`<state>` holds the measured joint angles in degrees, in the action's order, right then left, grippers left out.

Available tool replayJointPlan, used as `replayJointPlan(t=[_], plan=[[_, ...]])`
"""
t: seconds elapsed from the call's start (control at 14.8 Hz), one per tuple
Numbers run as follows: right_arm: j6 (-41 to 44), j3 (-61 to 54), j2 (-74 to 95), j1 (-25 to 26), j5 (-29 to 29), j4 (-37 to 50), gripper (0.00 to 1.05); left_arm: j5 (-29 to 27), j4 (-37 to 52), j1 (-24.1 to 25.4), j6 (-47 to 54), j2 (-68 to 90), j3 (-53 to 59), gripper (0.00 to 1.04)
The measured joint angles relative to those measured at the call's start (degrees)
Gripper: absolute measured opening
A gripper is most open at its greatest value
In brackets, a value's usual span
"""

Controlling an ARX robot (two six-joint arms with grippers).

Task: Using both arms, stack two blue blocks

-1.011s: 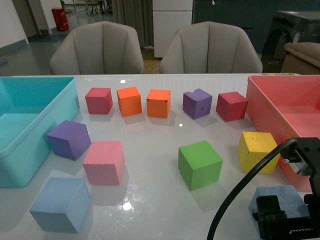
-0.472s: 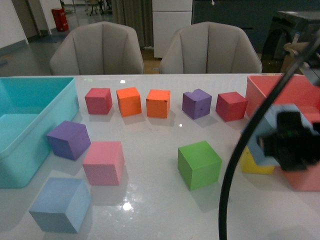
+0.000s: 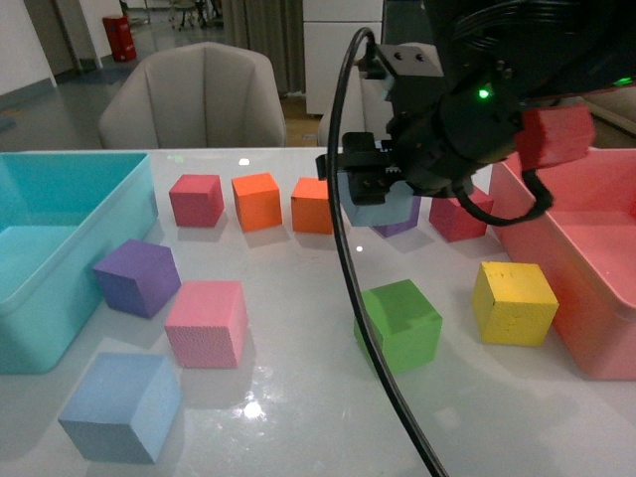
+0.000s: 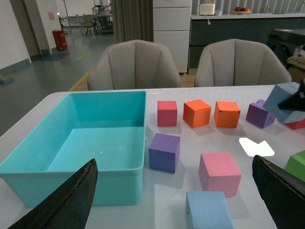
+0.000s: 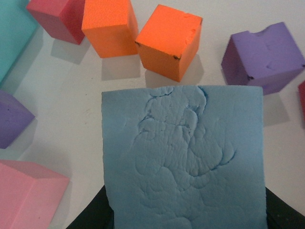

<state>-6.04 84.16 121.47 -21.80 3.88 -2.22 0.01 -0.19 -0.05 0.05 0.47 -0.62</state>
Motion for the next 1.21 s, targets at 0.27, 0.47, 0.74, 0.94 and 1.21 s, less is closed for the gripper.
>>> replayJointPlan(t=[0.27, 0.47, 0.74, 0.94, 1.21], plan=[[8.79, 15.26, 13.29, -1.07, 4.92, -7.54, 0.49, -0.04, 0.00, 0.00, 0.00, 0.00, 0.00, 0.98], [15.69, 18.51, 17.64, -1.07, 7.02, -9.75, 0.49, -0.02, 0.00, 0.00, 0.00, 0.00, 0.00, 0.98], [18.18, 21.14, 20.65, -1.07, 8.22, -12.04, 0.49, -0.02, 0.00, 0.00, -0.02, 0.00, 0.00, 0.98], [18.29, 23.30, 22.62, -1.09, 8.22, -13.18, 0.49, -0.02, 0.00, 0.00, 0.00, 0.00, 0.00, 0.98], [18.34, 24.13, 22.84, -1.07, 8.57, -13.90, 0.93, -0.02, 0.00, 0.00, -0.02, 0.00, 0.00, 0.98]])
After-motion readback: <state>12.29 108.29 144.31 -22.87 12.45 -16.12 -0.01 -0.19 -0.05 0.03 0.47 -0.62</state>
